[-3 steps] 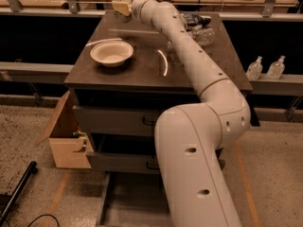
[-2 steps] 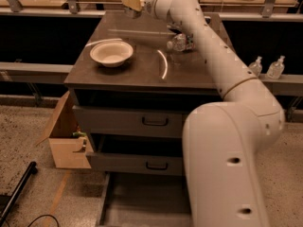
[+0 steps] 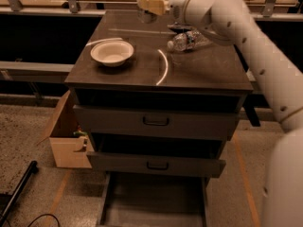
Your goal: Place 7up can into bottom drawer
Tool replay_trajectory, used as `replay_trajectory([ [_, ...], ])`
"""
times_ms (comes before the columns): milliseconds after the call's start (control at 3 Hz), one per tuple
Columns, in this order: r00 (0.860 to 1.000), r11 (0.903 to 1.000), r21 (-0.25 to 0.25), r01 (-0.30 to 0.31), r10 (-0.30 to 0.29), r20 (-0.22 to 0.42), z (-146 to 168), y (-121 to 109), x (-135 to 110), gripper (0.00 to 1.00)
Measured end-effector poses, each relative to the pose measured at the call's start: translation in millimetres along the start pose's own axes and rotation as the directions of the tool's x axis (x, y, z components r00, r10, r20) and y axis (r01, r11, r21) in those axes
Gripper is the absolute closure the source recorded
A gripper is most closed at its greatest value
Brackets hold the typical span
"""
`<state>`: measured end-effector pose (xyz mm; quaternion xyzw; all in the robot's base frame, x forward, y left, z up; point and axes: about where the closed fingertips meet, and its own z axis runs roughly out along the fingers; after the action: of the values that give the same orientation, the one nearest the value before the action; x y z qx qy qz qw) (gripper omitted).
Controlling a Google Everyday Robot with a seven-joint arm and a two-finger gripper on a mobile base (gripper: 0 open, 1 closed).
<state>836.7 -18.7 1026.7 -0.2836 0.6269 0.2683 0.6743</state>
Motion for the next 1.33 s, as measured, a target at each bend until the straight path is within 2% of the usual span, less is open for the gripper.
replay_trajectory([
  [333, 0.999, 0.9976, -0.067, -0.018, 0.019, 0.028, -51, 40, -10, 1.00],
  [667, 0.999, 0.9928, -0.116, -0.029, 0.027, -0.016, -103, 81, -1, 1.00],
  [1000, 0.997, 0.9891, -0.146, 0.021, -0.032, -0.073, -136, 115, 20, 1.00],
  [1333, 0.986, 0.9795, -0.189, 0.071, -0.098, -0.137, -161, 148, 60, 1.00],
])
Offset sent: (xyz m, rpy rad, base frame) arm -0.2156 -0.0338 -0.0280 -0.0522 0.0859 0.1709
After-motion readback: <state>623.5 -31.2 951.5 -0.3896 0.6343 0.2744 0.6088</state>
